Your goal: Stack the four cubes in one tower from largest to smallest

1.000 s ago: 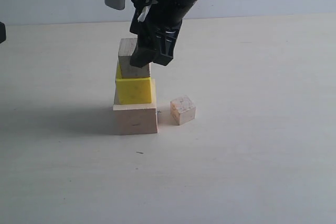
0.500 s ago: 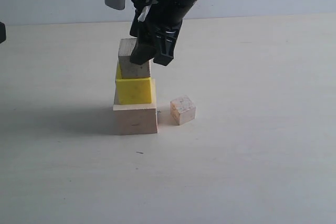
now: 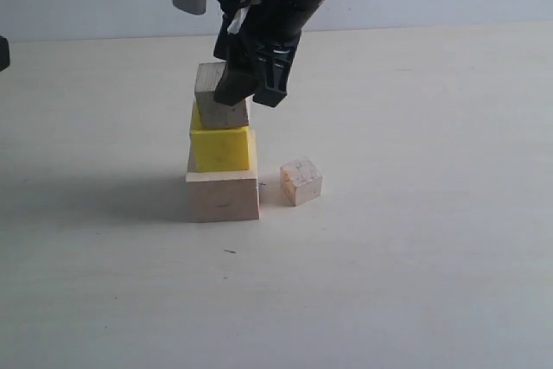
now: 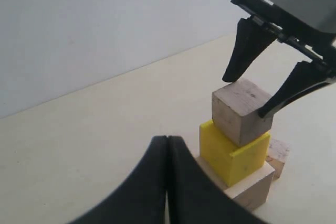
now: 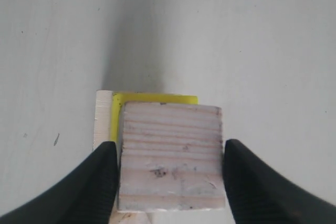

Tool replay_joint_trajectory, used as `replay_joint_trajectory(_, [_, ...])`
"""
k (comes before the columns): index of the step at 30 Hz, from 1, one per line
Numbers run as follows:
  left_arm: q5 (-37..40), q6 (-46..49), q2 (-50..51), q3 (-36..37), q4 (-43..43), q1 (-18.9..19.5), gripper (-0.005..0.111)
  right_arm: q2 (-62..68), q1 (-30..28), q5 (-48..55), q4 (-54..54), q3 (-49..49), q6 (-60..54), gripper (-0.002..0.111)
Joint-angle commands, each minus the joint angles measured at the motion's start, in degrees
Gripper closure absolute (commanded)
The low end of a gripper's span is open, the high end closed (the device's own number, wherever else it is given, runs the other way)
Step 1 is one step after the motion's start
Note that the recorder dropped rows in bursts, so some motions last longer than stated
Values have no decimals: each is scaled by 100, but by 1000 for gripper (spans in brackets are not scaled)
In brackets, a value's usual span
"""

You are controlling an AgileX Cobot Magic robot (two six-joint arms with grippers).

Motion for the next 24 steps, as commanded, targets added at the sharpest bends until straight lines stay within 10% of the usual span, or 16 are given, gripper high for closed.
replay_joint_trajectory(1, [-66,9,34,19,5,14,107,-156,-14,-48,44,-34,-13,104])
replay_joint_trajectory(24, [-66,9,34,19,5,14,107,-109,-14,-167,256,-34,-62,104])
